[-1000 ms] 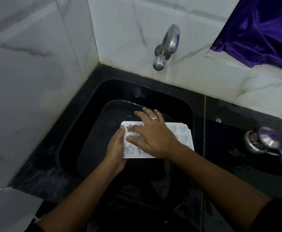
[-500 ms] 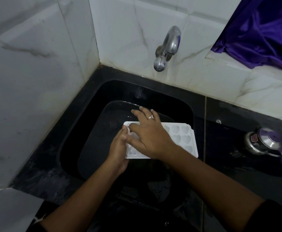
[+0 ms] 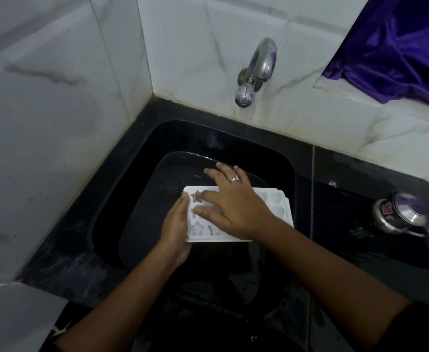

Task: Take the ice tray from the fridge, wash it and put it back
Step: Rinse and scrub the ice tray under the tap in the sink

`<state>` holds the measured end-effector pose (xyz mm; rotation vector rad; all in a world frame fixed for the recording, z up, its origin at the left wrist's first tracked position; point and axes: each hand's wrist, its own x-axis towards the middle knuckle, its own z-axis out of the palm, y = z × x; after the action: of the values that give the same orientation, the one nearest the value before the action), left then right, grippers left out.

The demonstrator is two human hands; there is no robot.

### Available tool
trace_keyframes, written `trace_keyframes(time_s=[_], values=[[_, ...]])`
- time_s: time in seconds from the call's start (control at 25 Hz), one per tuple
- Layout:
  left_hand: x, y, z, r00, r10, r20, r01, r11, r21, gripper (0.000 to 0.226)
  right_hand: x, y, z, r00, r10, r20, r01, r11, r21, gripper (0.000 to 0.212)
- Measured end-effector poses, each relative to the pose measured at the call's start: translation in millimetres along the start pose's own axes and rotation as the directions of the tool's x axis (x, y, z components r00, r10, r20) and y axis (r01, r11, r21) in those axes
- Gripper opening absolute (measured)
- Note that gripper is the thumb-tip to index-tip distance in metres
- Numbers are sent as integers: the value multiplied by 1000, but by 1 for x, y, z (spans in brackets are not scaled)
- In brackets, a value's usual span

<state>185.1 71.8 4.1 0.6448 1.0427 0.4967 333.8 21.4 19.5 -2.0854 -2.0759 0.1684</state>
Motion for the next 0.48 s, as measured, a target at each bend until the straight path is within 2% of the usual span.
trace_keyframes(time_s=[0.12, 0.28, 0.4, 0.48], values=[[0, -1, 3, 999, 31, -18, -30, 998, 54, 45, 8, -13, 3, 997, 60, -40, -58, 997, 51, 64], [1, 3, -4, 1000, 22, -12, -22, 1000, 17, 48, 1, -12, 5, 1000, 23, 13, -23, 1000, 7, 68], [-1, 2, -4, 1000, 22, 12, -23, 997, 75, 48, 6, -17, 0, 995, 85, -47, -84, 996, 25, 65], [-3, 5, -5, 1000, 18, 23, -20, 997, 73, 49, 6, -30, 6, 995, 97, -30, -97, 995, 29, 68]])
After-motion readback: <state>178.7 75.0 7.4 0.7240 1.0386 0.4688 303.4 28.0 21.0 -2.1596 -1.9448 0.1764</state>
